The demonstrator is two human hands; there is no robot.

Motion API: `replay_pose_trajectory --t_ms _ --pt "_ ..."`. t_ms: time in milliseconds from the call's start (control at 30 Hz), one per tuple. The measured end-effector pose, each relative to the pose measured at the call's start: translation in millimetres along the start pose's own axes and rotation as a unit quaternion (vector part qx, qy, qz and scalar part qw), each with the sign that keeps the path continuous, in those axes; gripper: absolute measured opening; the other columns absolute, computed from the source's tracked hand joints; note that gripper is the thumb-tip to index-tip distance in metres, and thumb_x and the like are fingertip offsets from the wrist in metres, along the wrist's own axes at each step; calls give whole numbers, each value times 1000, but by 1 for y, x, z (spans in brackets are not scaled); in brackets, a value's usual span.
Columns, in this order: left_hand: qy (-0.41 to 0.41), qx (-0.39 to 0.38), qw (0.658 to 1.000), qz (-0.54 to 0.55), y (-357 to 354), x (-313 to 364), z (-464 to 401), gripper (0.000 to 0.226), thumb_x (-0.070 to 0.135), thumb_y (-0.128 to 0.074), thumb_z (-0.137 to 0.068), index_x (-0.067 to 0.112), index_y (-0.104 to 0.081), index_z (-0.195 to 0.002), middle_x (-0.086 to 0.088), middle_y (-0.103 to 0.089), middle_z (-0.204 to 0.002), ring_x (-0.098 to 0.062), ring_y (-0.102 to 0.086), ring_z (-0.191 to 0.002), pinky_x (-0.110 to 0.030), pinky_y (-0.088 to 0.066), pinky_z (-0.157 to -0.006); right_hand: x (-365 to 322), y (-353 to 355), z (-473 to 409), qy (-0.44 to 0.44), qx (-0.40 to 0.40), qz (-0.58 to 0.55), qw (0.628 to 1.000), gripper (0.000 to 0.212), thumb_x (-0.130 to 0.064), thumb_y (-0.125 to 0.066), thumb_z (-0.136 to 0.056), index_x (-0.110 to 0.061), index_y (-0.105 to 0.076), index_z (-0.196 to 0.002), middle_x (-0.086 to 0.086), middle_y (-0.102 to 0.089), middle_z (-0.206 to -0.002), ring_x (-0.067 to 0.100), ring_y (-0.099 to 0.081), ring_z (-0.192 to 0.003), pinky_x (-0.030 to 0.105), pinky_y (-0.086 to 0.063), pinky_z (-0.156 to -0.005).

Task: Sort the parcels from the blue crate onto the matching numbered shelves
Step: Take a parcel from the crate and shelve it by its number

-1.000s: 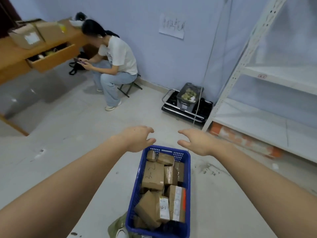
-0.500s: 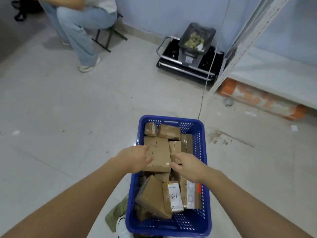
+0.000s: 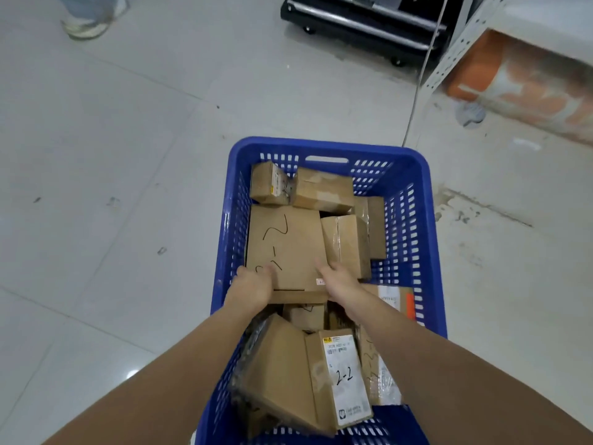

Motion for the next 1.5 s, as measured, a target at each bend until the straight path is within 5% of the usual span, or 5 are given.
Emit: replay_pose_trajectory --t_ms 300,800,967,1100,1500 --pt "-34 45 998 -15 18 9 41 46 35 -36 -110 3 -44 -142 -19 -60 -134 -31 -60 -111 -42 -50 -94 1 11 42 -74 -18 -125 989 84 -69 -54 -93 -15 -39 -155 6 -48 -154 29 -46 -138 46 -39 -117" --pt "-34 99 923 370 208 168 343 140 42 -97 -65 32 3 -162 -3 -15 -162 -35 -43 -136 -53 -49 -107 -168 122 350 47 -58 -279 957 43 -44 -63 -99 -12 -60 -127 9 -77 -110 28 -71 -104 39 -58 -82" --pt "-109 -30 865 489 257 224 435 103 26 -96 -68 13 -36 -151 -11 -67 -130 -33 -69 -110 -45 -62 -77 -253 153 459 147 -79 -297 940 45 -41 -67 -98 -5 -62 -126 12 -79 -106 30 -75 -104 46 -58 -97" --pt "-240 -61 855 455 312 263 518 49 22 -87 -80 12 -66 -124 -7 -80 -103 -29 -76 -99 -45 -63 -83 -302 185 557 237 -97 -295 921 34 -30 -66 -100 -4 -68 -122 13 -79 -107 29 -73 -104 40 -57 -87" --pt "-552 -155 810 125 488 330 761 94 45 -97 -49 20 -61 -132 -4 -76 -120 -24 -74 -108 -34 -60 -81 -312 353 844 501 49 -289 814 80 -51 -88 -74 -15 -58 -139 15 -68 -133 30 -69 -114 49 -58 -97"
Point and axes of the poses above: each hand's wrist, its own z-axis away from the middle knuckle, its own y-axis out of the back of the hand, x = y × z, the point moved 4 cm from there along -z, towards the middle knuckle
